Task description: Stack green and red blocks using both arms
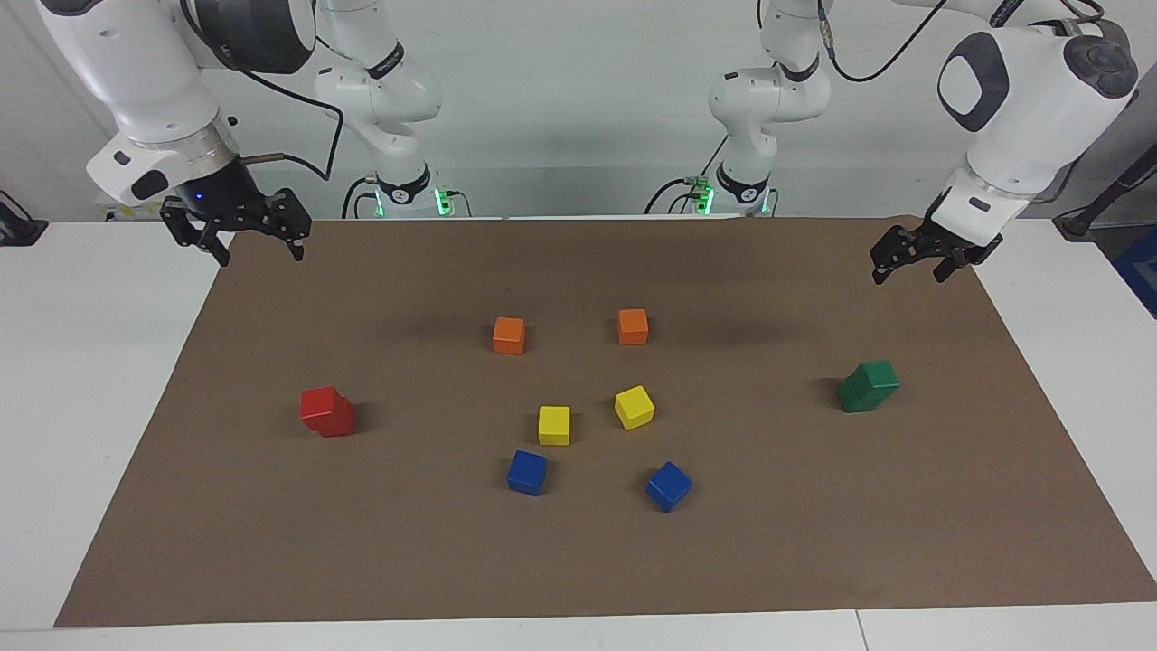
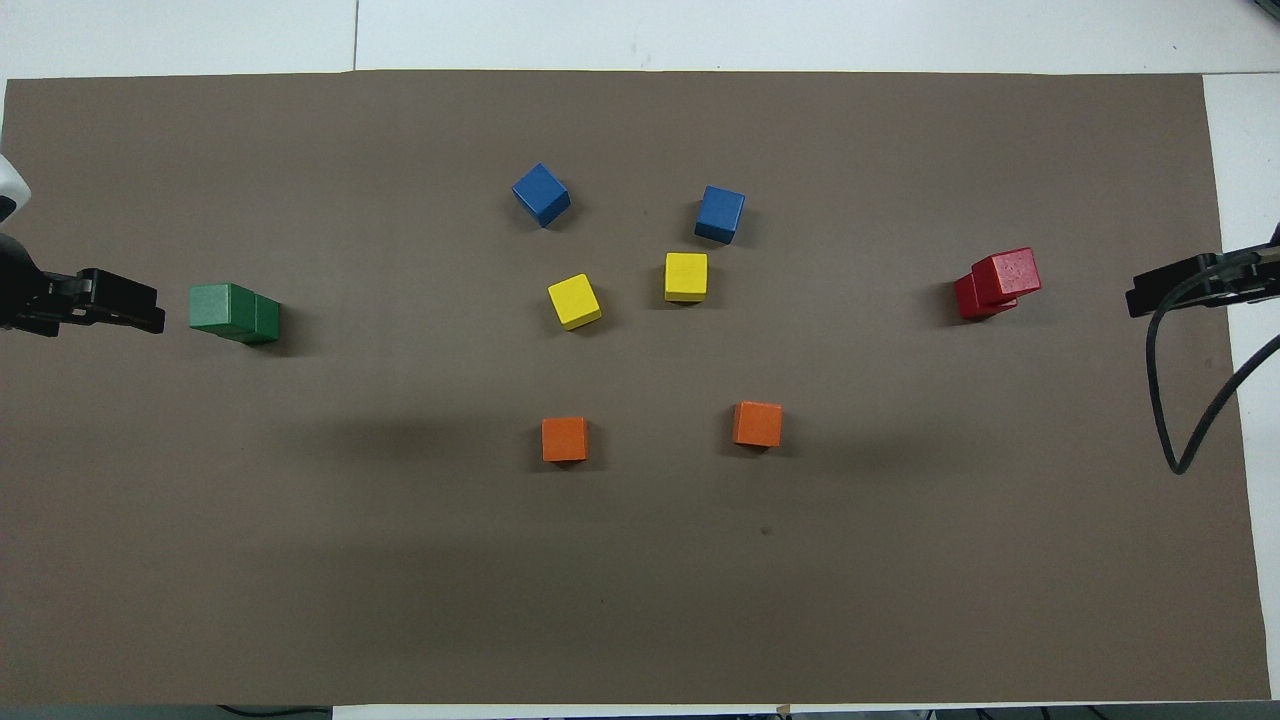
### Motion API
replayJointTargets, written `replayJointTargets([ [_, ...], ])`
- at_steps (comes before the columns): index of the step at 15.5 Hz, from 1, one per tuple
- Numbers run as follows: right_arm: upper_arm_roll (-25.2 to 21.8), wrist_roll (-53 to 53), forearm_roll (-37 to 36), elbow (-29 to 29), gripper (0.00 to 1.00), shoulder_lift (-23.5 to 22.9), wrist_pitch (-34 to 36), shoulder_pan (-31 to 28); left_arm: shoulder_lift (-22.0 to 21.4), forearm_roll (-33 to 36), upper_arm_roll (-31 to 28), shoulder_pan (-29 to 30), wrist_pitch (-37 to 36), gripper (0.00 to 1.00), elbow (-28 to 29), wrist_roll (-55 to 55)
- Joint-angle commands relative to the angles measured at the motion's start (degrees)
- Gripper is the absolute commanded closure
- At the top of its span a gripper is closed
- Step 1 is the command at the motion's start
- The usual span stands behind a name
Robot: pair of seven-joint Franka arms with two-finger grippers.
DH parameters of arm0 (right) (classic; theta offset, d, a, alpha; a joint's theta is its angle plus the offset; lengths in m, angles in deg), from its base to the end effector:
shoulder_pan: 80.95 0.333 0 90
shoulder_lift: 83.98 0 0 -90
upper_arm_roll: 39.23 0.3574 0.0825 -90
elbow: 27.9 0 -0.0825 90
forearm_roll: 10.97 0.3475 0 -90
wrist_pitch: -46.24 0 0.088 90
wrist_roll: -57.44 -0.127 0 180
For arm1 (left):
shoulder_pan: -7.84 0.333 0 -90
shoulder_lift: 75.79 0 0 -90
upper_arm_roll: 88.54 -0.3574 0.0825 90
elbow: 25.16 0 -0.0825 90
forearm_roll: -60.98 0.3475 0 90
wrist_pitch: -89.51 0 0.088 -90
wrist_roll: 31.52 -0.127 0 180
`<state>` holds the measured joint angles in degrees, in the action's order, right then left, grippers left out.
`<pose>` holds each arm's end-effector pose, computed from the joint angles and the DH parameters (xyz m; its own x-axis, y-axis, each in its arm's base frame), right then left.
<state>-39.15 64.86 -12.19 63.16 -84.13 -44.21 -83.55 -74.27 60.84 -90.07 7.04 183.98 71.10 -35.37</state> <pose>0.5183 -0.0255 0.6372 0.9962 0.0856 -0.0159 0.0859 -0.9961 0.0194 0.5279 0.0062 0.5909 0.9969 -0.0542 -0.0575 -0.0540 -0.9985 0.0056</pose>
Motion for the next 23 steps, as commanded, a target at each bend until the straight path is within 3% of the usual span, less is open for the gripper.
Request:
replayJointTargets([
  [1,0.8,-0.1,0.2,-1.0,0.0,-0.5,0.7,-1.1,-0.7,-0.3,-0.6,-0.5,-1.9,0.0,-0.5,0.3],
  [11,0.7,-0.3,0.1,0.7,0.0,0.1,0.0,-1.0,-0.8,-0.2,0.6,-0.1,-7.0,0.0,-3.7,0.4],
  [23,0.5,-0.3,0.0,0.3,0.0,0.1,0.1,-1.1,-0.9,0.1,2.5,0.2,-2.7,0.0,-3.2,0.5],
])
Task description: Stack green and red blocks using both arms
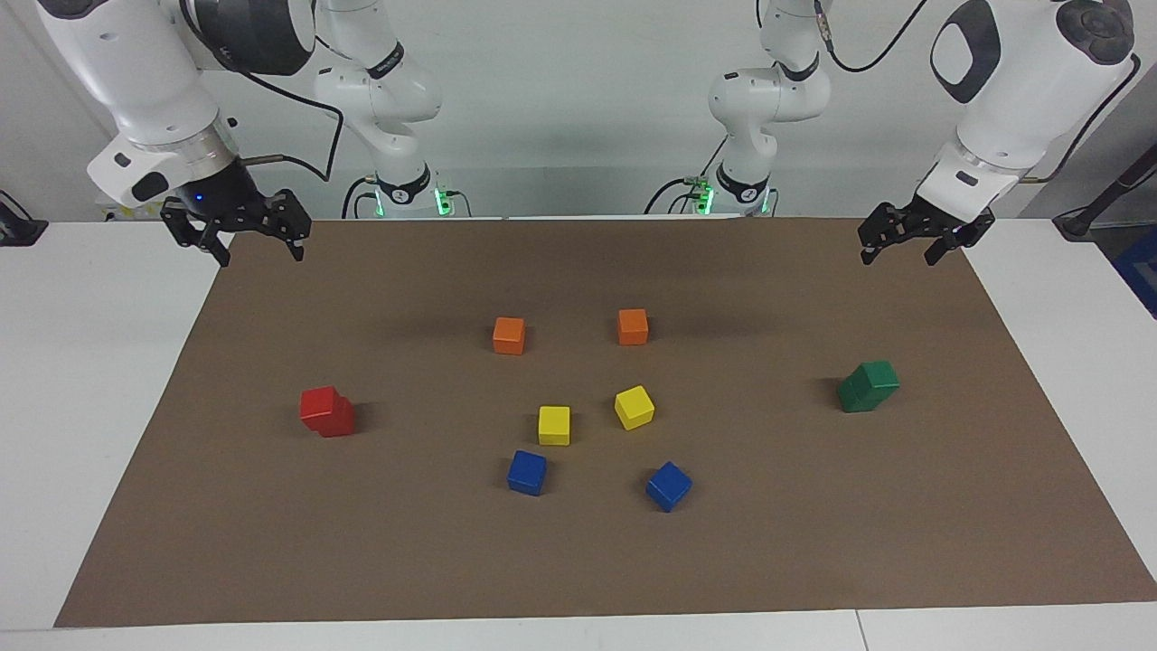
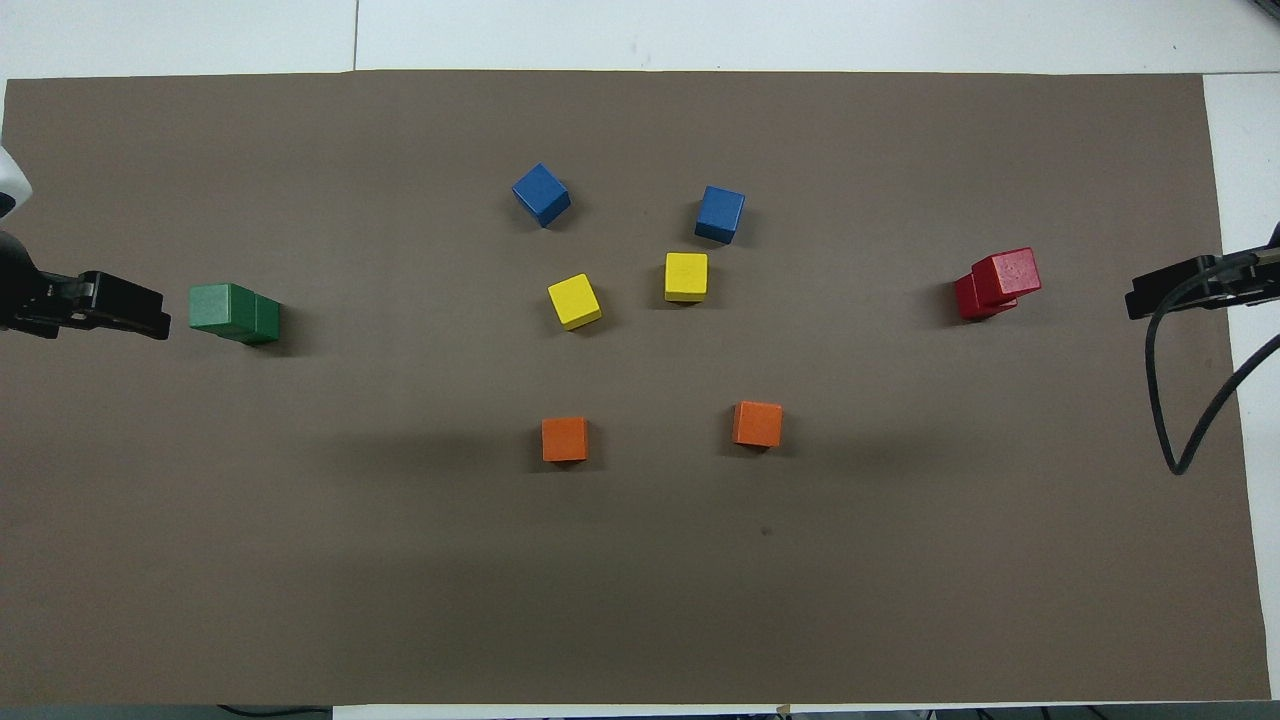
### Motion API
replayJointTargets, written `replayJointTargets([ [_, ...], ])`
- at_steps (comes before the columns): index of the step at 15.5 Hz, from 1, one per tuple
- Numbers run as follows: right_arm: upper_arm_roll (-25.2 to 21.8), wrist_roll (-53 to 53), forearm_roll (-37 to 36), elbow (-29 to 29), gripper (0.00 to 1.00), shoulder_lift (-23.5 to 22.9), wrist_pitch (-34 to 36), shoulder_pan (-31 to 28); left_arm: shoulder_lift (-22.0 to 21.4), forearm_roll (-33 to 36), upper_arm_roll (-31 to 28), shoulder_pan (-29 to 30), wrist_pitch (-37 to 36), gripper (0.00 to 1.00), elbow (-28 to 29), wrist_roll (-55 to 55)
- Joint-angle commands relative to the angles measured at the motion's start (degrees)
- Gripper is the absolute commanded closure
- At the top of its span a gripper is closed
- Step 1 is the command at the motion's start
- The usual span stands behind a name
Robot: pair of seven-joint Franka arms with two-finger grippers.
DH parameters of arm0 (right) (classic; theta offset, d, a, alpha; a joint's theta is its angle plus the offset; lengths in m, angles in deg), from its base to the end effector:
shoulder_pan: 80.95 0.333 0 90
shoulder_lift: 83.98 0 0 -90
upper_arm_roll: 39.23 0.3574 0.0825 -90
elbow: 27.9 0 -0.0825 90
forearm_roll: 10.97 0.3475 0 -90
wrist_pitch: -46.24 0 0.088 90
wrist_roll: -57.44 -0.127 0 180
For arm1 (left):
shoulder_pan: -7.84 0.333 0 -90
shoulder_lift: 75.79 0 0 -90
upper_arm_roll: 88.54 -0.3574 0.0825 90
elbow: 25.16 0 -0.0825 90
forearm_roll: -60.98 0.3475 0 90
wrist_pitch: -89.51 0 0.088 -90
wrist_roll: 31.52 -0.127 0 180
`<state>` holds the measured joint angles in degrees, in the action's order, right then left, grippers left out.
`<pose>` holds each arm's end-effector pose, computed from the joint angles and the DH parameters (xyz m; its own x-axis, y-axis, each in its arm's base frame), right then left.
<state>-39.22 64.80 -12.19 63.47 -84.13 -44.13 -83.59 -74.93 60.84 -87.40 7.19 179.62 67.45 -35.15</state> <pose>0.5178 -0.0265 0.6347 0.9963 0.0826 -0.0226 0.0830 -0.9964 0.0185 0.5199 -0.0165 0.6185 0.9938 -0.0944 -0.0583 -0.0942 -0.9955 0.0064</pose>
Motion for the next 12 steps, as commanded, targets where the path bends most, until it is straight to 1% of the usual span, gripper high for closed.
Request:
replayJointTargets([
  [1,0.6,-0.2,-0.1,0.0,0.0,0.1,0.0,-1.0,-0.3,0.1,-0.2,0.0,2.4,0.0,1.1,0.3],
  [3,0.6,-0.2,-0.1,0.0,0.0,0.1,0.0,-1.0,-0.5,0.0,-0.2,0.1,3.7,0.0,1.3,0.3],
  [12,0.6,-0.2,-0.1,0.0,0.0,0.1,0.2,-1.1,-0.6,0.0,-0.3,0.1,2.5,0.0,1.4,0.5],
])
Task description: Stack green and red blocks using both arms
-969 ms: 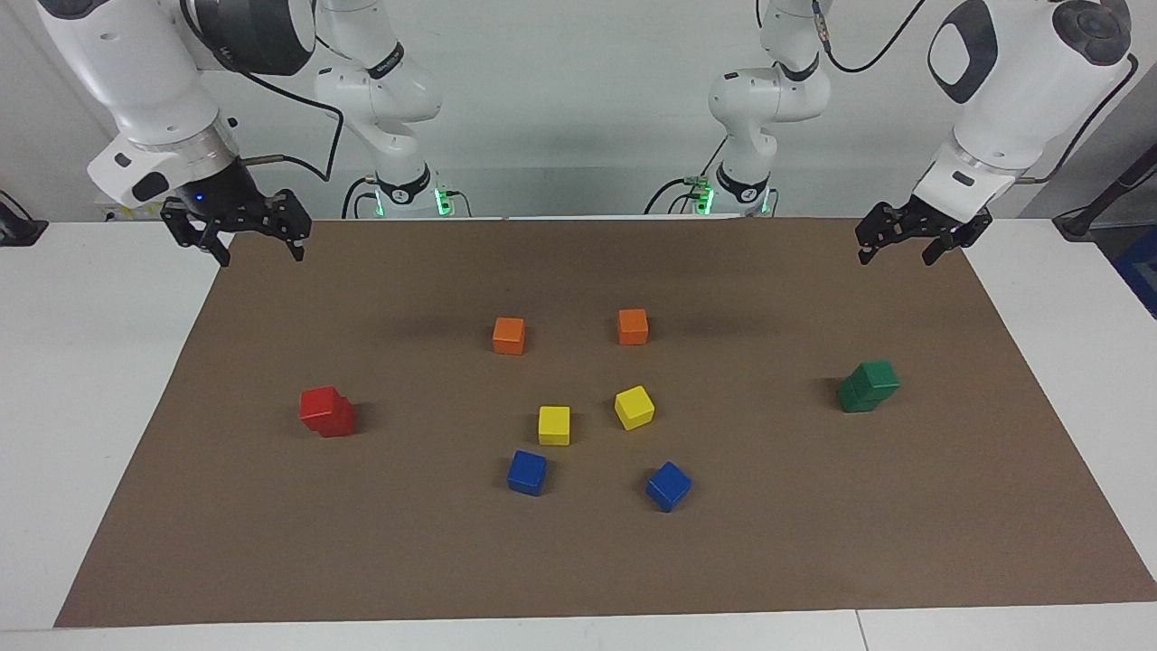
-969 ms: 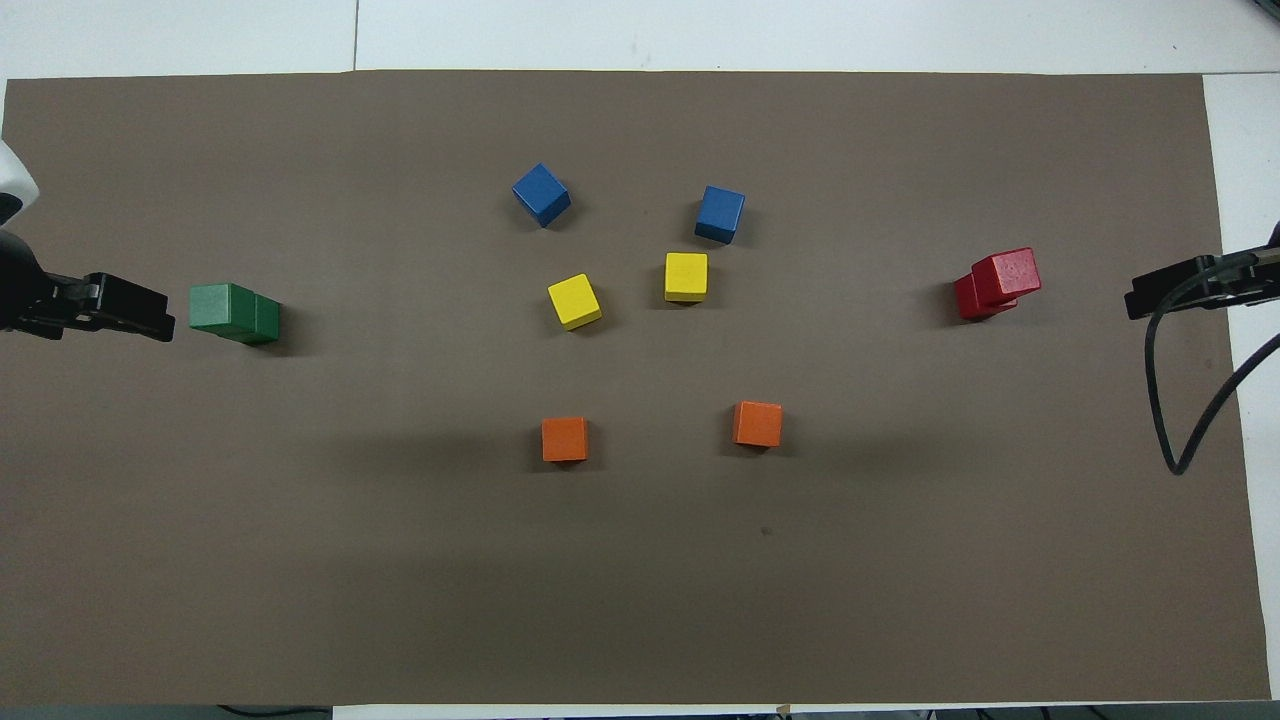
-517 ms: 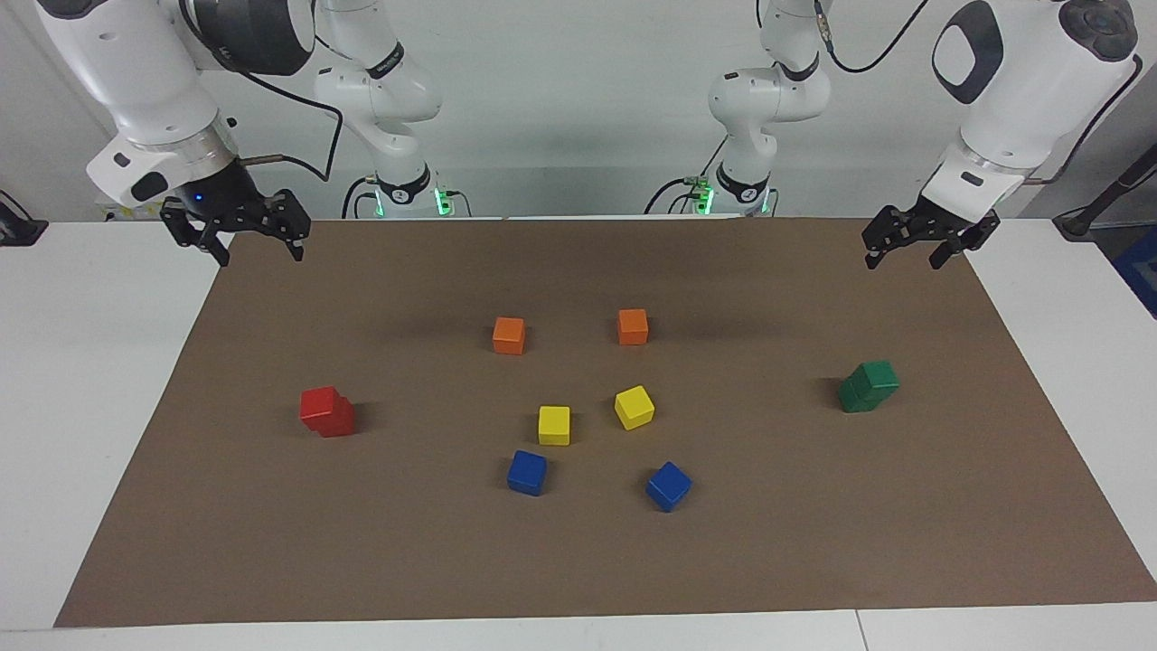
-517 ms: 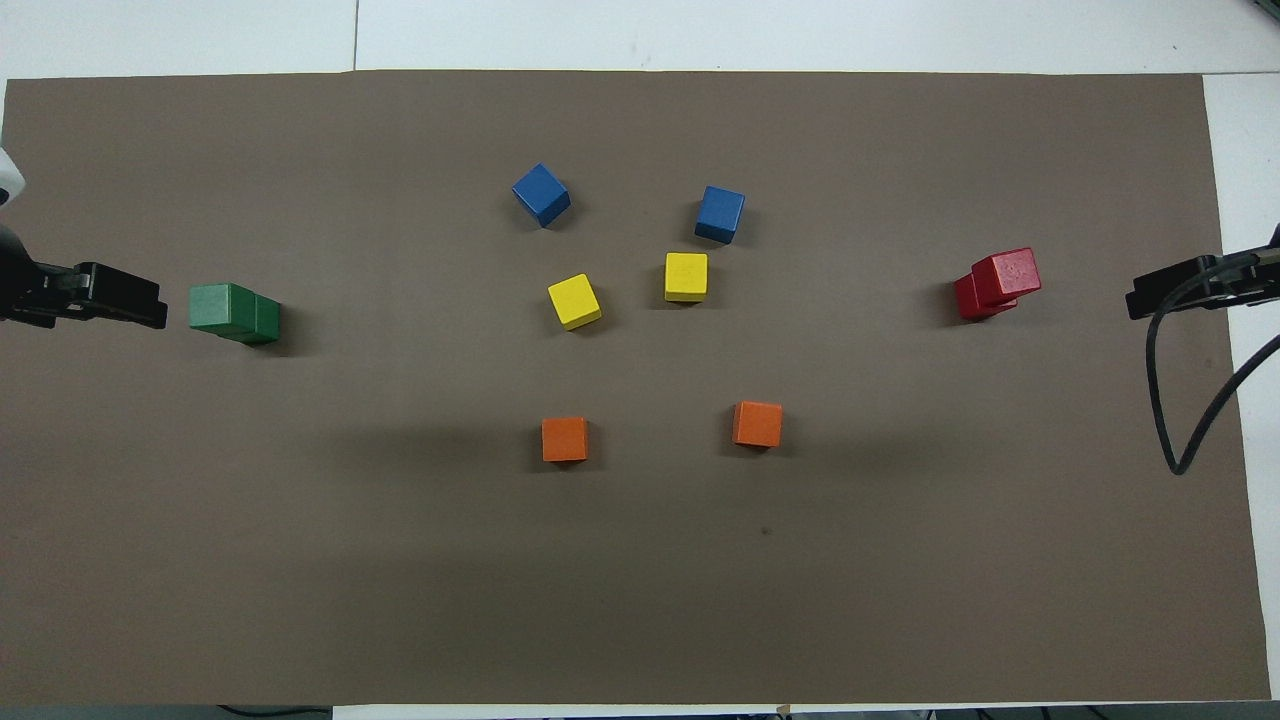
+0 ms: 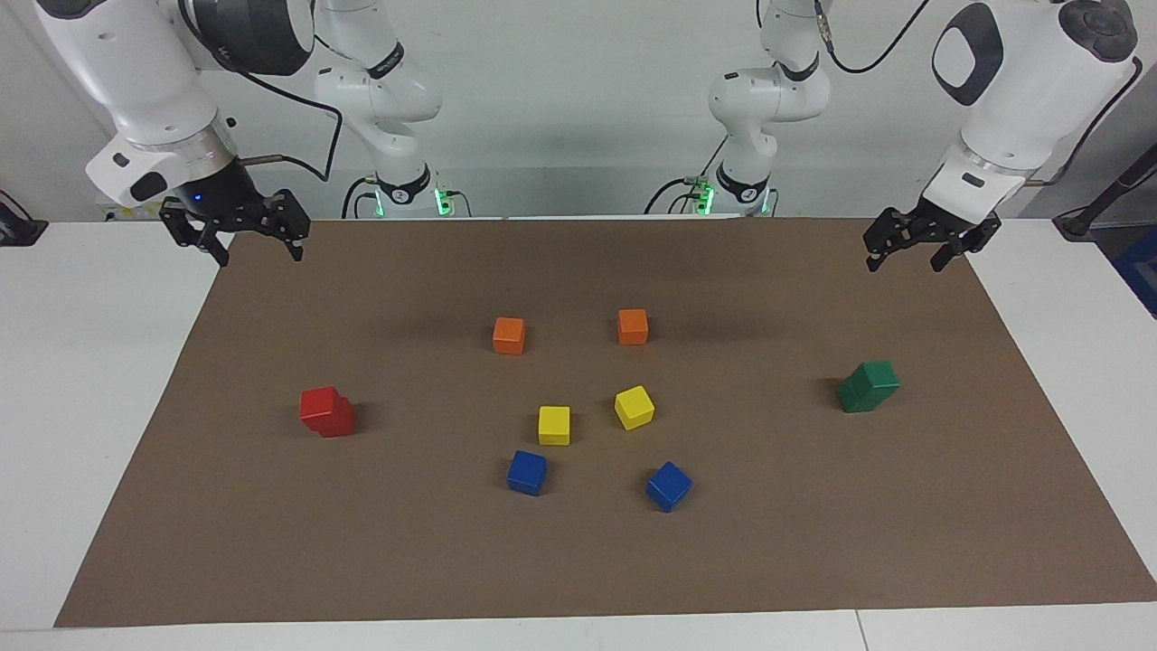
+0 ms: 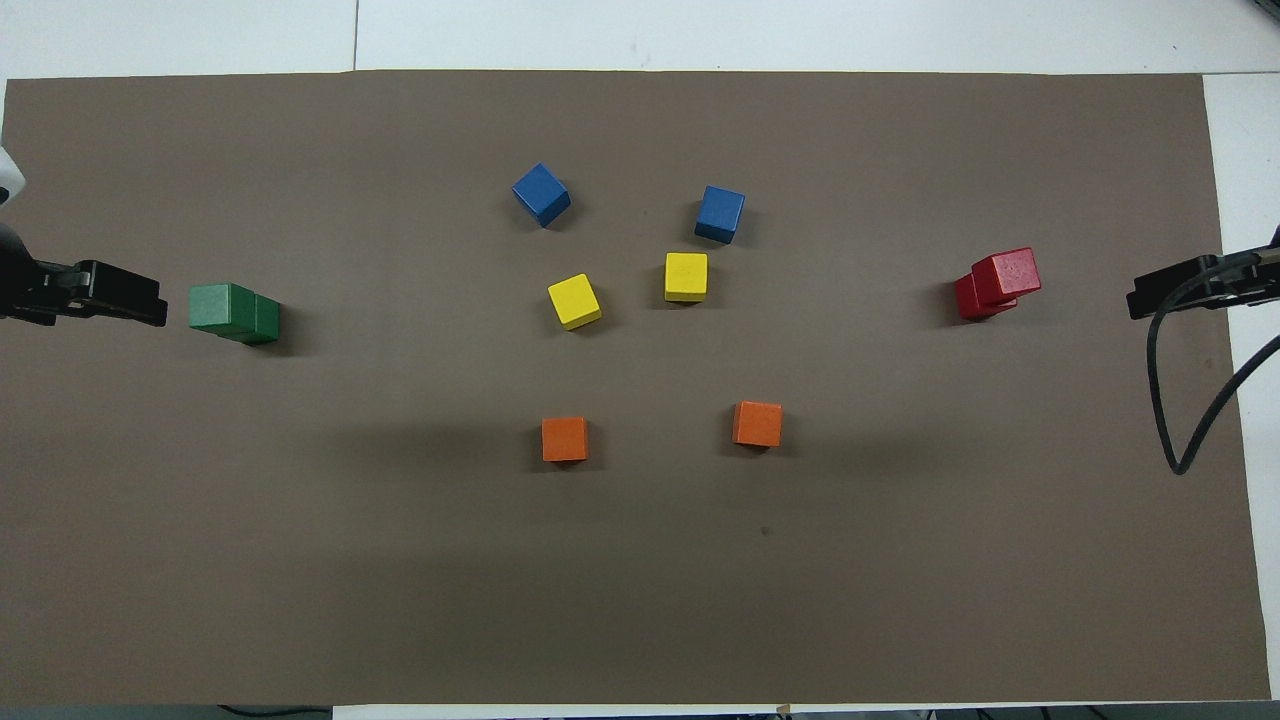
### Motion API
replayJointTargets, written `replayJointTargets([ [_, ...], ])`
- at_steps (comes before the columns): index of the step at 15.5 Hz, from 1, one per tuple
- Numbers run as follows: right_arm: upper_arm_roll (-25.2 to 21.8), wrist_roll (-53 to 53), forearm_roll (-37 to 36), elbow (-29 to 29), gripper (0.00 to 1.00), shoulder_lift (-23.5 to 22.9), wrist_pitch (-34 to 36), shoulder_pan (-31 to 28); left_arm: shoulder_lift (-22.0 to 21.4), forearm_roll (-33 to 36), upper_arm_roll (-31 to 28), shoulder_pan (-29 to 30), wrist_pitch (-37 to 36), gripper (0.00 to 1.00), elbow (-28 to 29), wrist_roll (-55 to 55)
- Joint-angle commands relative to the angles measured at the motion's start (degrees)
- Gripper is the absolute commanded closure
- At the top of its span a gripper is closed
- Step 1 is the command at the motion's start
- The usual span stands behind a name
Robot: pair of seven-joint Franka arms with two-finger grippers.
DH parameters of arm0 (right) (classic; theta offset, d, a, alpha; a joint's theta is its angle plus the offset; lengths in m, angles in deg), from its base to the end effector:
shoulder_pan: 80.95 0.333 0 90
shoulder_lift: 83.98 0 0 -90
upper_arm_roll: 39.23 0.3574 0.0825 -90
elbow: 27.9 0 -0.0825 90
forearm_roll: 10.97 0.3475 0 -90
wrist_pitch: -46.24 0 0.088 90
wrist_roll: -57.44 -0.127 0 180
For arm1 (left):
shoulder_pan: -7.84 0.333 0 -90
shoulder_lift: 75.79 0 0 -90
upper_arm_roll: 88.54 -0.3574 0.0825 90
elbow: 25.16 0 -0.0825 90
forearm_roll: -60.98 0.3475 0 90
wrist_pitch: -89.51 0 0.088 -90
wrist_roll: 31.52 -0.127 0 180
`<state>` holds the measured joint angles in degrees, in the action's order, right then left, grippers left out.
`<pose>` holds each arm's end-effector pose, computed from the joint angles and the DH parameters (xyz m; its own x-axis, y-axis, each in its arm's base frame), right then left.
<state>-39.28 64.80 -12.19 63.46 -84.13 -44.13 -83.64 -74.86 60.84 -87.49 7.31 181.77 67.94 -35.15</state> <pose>0.5177 -0.0275 0.6348 0.9965 0.0807 -0.0225 0.0811 -0.9965 0.0186 0.5246 -0.0147 0.6172 0.9954 -0.0907 -0.0306 -0.0906 -0.9959 0.0047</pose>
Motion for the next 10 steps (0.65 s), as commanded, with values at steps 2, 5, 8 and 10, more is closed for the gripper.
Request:
replayJointTargets([
  [2,0.7,-0.2,-0.1,0.0,0.0,0.1,0.2,-1.1,-0.7,0.0,-0.2,0.0,0.5,0.0,0.9,0.4],
  [5,0.7,-0.2,-0.1,0.0,0.0,0.1,0.2,-1.1,-0.7,0.0,-0.1,0.0,0.7,0.0,0.9,0.4],
  [8,0.7,-0.2,-0.1,-0.1,0.0,0.1,0.3,-1.1,-0.7,-0.2,-0.1,0.1,1.1,0.0,0.8,0.3],
  [10,0.7,-0.2,-0.1,-0.1,0.0,0.1,0.3,-1.1,-0.7,-0.2,-0.1,0.1,1.1,0.0,0.8,0.4],
])
